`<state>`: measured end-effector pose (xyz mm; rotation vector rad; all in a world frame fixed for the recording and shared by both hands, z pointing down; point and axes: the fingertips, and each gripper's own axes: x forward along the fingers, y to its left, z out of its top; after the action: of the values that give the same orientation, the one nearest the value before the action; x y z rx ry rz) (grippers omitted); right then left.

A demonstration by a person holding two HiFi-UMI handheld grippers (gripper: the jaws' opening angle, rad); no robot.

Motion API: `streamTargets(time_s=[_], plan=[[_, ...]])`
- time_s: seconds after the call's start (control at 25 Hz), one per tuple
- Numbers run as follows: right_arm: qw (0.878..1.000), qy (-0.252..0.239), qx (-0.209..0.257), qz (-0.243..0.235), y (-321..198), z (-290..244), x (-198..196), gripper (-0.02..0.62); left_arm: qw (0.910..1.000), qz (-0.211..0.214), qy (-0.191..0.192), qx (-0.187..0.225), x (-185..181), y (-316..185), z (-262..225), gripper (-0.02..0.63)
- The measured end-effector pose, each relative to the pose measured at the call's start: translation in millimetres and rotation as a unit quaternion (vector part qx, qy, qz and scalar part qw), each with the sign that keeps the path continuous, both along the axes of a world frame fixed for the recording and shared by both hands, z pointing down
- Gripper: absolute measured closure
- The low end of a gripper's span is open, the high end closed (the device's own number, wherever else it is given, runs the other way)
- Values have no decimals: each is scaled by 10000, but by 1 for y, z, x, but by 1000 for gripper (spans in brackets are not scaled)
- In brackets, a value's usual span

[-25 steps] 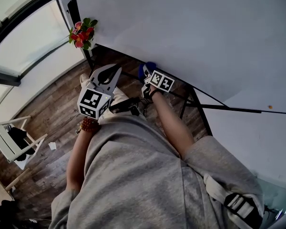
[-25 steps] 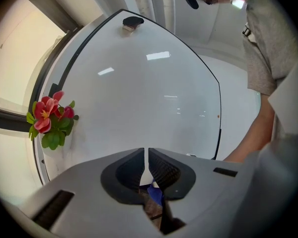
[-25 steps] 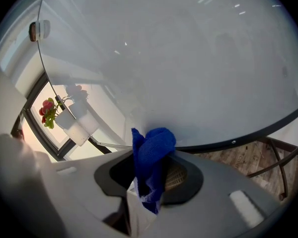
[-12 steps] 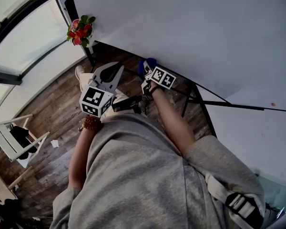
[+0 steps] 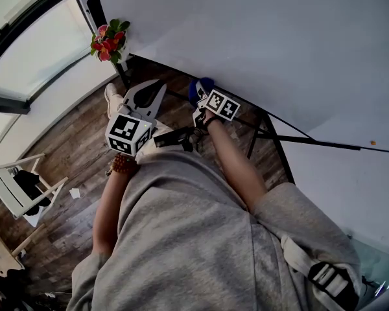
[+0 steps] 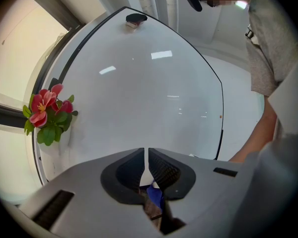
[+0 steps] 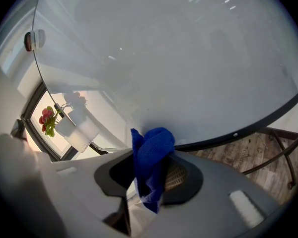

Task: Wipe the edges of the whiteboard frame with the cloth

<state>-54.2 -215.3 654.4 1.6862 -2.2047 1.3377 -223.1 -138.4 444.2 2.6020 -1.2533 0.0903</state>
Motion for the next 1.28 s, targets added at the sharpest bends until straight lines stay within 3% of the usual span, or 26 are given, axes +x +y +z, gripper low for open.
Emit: streamTargets(time_s=[0.72, 1.28], plan=[[9999, -49, -8, -118, -2, 0, -7, 472, 9996, 287, 12, -46, 19, 1, 6, 574], [9984, -144, -64, -548, -13, 2, -43, 472, 9999, -150, -1, -8, -25, -11, 3, 574]])
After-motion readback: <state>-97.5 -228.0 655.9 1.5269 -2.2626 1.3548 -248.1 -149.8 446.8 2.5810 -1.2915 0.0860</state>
